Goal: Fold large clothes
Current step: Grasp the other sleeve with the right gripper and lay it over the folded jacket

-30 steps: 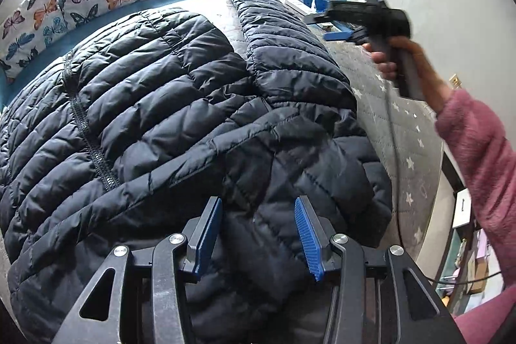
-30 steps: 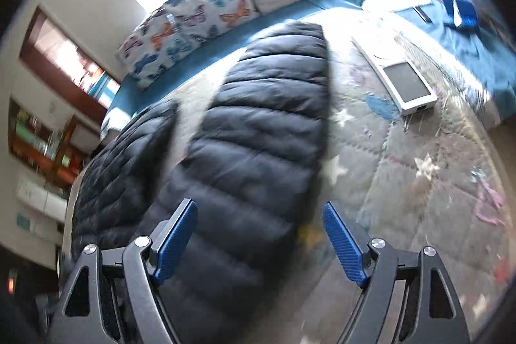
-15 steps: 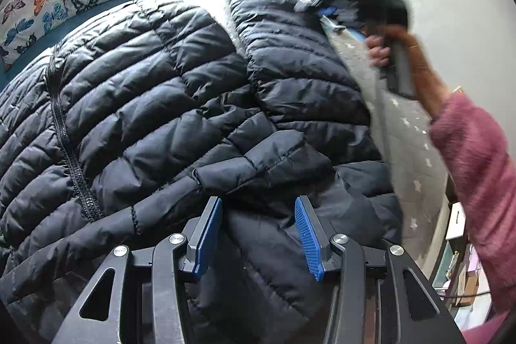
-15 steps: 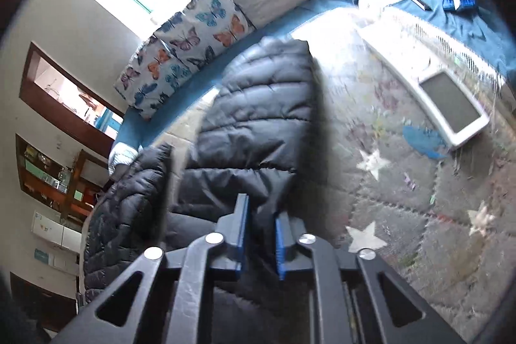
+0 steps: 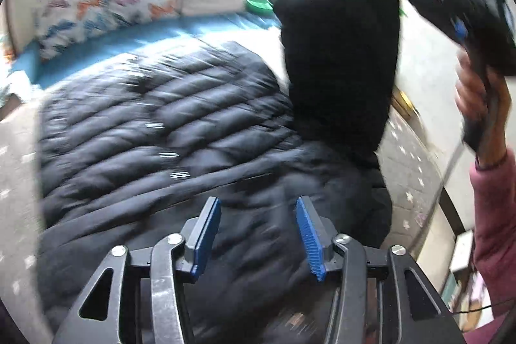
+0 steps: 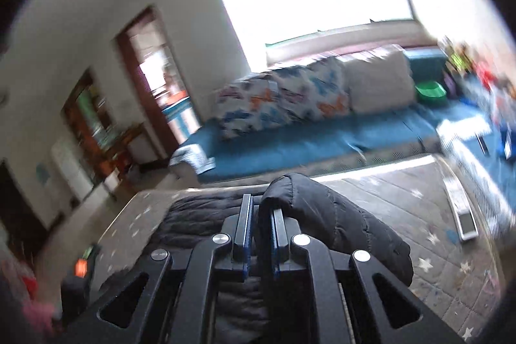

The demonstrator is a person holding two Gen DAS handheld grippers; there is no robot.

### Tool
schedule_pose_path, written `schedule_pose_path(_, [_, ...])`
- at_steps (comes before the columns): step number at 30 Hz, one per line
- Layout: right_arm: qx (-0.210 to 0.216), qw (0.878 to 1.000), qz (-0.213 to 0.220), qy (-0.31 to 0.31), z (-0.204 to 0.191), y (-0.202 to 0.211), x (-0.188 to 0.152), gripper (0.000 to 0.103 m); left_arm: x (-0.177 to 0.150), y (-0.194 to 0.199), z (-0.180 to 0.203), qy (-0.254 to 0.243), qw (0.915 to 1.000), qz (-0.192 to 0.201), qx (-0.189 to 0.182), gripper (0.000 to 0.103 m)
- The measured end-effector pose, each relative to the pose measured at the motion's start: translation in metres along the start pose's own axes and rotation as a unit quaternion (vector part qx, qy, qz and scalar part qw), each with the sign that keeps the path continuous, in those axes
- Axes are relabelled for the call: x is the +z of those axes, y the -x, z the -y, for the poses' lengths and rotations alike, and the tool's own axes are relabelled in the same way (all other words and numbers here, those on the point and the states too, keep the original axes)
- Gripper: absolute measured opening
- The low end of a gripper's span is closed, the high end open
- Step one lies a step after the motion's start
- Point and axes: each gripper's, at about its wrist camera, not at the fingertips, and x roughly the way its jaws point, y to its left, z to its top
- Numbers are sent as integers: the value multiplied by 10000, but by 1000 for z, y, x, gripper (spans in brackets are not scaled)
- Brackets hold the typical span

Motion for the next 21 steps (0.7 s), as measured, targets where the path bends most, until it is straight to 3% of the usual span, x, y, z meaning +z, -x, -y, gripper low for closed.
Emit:
schedule_pose_path(2, [100, 9984, -52, 547, -46, 5, -13, 11, -12, 34, -23, 175, 9991, 303, 257, 64])
schedule_pose_path(4, [221, 9937, -202, 1082, -88, 4, -31, 11, -28, 67, -47, 347, 9967, 537, 500, 64])
schedule_pose_path(8, [221, 9681, -789, 2369, -167, -13, -96, 11, -71, 116, -95, 767, 9914, 733, 765, 65])
schedule_pose_path(12, [198, 9406, -1712, 2925, -199, -48, -171, 12, -108, 130, -127, 1011, 9894, 645, 824, 65])
schedule_pose_path(14, [23, 9336, -1894, 3043, -203, -56, -195, 12, -124, 130, -134, 1095, 9891, 598, 783, 65])
schedule_pose_path(17, [-168, 9326, -1973, 3016, -197, -56, -207, 17, -140, 126, -142, 1206, 9884, 561, 737, 65])
schedule_pose_path(21, [24, 9475, -1992, 2499, -188, -37, -190, 19, -148, 127, -151, 1370, 9855, 687, 724, 65])
